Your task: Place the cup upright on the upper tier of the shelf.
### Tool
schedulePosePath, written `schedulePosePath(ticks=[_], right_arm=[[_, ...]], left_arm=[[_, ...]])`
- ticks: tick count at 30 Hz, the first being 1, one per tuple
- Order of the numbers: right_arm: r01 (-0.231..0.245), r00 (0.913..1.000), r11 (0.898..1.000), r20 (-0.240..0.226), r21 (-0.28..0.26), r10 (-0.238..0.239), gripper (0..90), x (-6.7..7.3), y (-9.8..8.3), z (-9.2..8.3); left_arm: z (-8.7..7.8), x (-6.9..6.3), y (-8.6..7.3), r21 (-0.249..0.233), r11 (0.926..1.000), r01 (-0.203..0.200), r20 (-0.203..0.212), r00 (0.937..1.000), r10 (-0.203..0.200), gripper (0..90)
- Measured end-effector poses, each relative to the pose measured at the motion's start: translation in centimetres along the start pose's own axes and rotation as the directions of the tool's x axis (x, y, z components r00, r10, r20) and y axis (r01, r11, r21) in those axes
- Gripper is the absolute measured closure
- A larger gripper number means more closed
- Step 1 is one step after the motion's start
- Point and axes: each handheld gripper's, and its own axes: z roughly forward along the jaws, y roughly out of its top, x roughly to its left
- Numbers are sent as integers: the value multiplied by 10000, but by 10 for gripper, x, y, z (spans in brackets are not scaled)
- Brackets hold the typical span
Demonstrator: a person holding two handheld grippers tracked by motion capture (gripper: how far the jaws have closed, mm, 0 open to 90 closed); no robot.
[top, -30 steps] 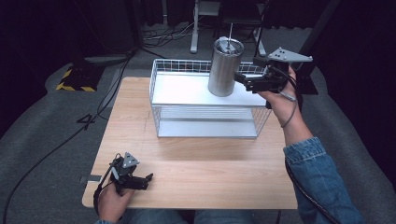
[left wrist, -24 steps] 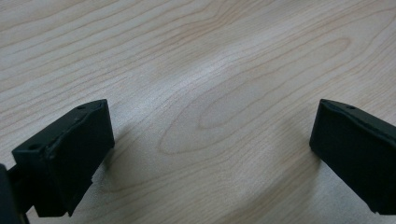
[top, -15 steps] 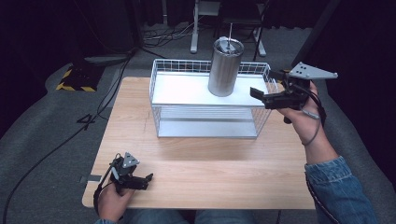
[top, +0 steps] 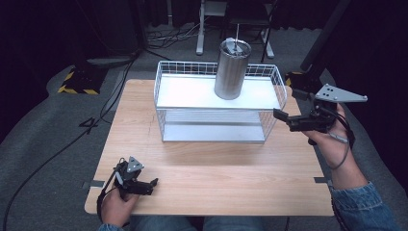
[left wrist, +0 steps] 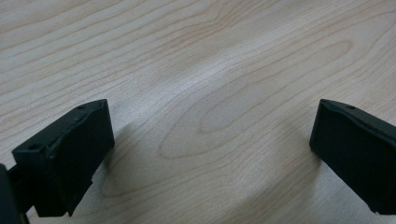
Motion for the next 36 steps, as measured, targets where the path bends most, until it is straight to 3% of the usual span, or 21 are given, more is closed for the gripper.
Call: schedulePosePath(ticks=[9,21,36], right_arm=[[-293,9995,9989,96,377,290,0,3,-29,-10],[-642,9979,9940,97,890,636,0,2,-75,-9],[-487,9988,9855,55,1624,484,25,9,-132,1]], left_arm=[[0,0,0,15,10000,43,0,10000,-43,2],[0,0,0,13,10000,24,-5,10000,-24,2],[0,0,0,18,10000,45,-5,10000,-45,2]])
